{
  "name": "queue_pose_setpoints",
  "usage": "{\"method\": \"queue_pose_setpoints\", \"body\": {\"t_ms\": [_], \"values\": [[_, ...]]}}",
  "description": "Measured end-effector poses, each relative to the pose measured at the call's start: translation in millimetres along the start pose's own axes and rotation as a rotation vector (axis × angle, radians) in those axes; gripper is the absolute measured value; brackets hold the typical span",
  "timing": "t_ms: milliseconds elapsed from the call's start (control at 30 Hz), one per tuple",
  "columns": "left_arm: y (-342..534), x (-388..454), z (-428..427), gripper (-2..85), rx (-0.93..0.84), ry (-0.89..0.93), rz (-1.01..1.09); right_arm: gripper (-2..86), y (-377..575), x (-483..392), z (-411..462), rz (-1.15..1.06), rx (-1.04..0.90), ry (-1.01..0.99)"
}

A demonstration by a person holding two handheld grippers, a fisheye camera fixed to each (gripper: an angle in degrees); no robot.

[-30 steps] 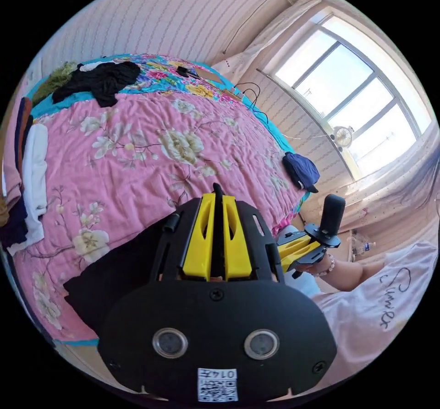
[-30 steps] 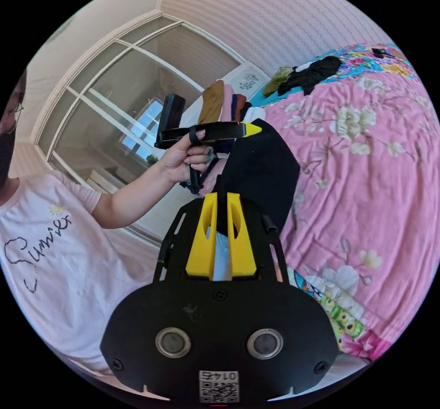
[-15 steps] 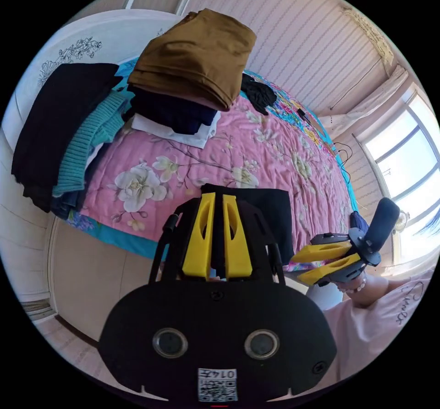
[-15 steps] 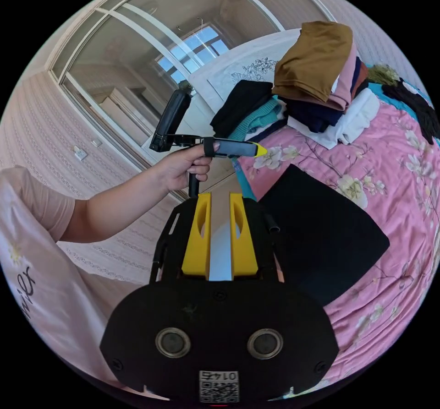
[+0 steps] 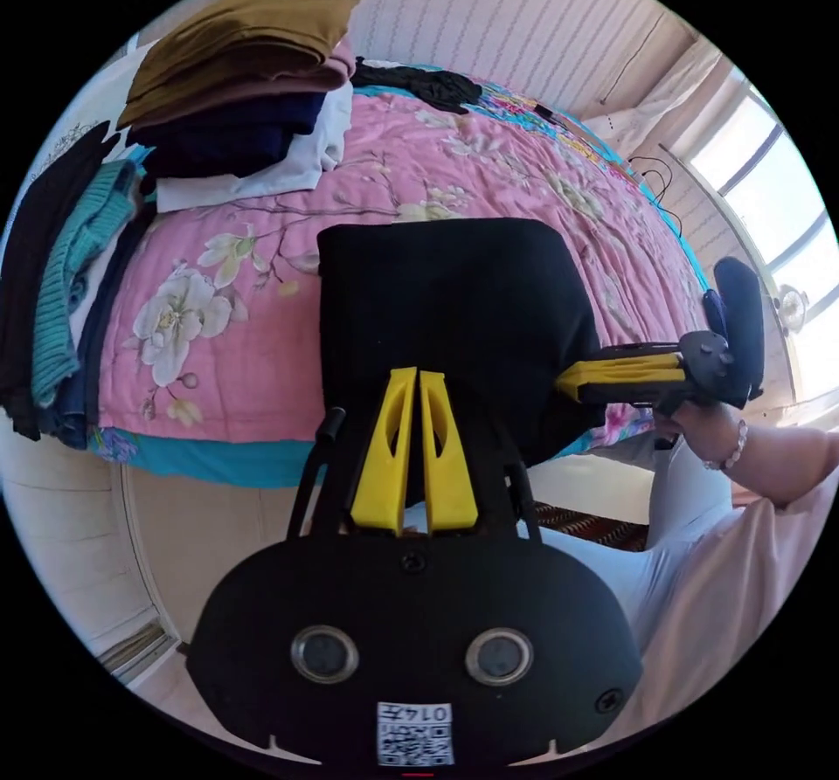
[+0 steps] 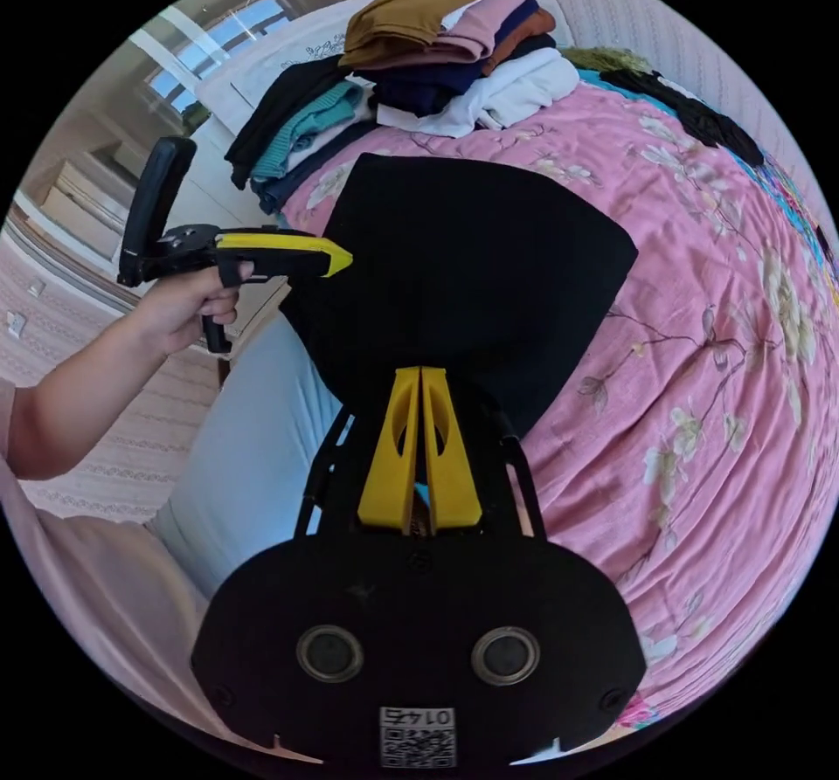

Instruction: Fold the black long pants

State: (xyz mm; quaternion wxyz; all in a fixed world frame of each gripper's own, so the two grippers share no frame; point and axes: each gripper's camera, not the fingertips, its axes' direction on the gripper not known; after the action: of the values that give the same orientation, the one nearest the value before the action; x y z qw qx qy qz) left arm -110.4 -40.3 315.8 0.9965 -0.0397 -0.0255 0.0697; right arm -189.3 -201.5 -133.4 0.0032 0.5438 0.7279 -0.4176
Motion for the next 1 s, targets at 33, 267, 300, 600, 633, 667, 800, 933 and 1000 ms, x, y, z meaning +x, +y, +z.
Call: {"method": "queue_pose_setpoints", "body": {"t_ms": [33, 267, 300, 600, 633, 667, 800, 933, 1000], "values": [[0, 0, -2, -0.6, -0.003, 0.001, -0.001, -0.3, -5, 5, -3, 0.040, -0.029, -0.048], [17, -21, -31, 8.5, 0.103, -0.040, -0.047, 4.5, 1, 16, -66, 0.134, 0.173, 0.045], [19, -25, -30, 10.0, 0.118, -0.037, -0.052, 5.9, 2, 18, -69, 0.144, 0.187, 0.056], [20, -36, 8, 16.3, 0.099, 0.040, -0.102, 18.5, -9, 55, -48, 0.235, -0.011, -0.087], [19, -36, 12, 16.2, 0.092, 0.050, -0.106, 18.6, -10, 58, -44, 0.249, -0.025, -0.108], [19, -35, 20, 16.1, 0.094, 0.077, -0.119, 18.6, -9, 61, -42, 0.263, -0.024, -0.123], [21, -33, 30, 15.2, 0.135, 0.126, -0.131, 17.9, -6, 69, -50, 0.295, -0.002, -0.147], [22, -32, 42, 14.3, 0.156, 0.182, -0.164, 16.6, 3, 82, -58, 0.302, 0.021, -0.215], [21, -31, 47, 12.4, 0.161, 0.213, -0.151, 14.4, 5, 88, -61, 0.305, 0.004, -0.245]]}}
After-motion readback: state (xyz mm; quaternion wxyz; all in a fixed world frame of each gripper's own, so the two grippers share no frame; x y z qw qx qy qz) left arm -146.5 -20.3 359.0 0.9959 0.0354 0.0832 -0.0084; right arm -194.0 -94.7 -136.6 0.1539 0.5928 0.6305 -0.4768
